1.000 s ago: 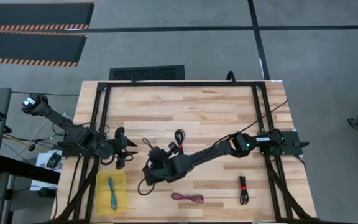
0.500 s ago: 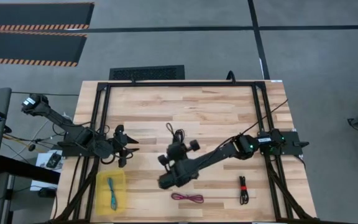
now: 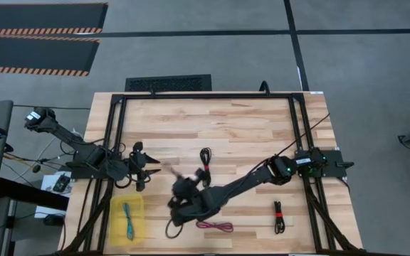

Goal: Pick and place USB-C Cables
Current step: Put the top left black charger cable into the yellow bin

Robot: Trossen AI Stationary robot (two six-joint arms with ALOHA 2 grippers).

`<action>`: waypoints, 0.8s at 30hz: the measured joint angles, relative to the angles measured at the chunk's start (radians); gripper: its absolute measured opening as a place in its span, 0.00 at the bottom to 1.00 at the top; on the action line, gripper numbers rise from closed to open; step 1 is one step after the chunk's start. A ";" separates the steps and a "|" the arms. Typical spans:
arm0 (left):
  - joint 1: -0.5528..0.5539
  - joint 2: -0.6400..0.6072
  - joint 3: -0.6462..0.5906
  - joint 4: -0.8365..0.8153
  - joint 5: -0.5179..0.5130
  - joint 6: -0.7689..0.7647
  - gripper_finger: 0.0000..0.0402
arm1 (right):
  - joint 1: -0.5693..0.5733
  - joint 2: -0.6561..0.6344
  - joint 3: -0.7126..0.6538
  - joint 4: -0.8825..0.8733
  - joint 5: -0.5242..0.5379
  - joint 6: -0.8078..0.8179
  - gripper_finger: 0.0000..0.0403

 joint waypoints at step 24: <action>-0.001 0.000 -0.001 -0.059 0.054 -0.047 0.33 | -0.131 -0.127 -0.126 0.130 -0.265 -0.349 0.10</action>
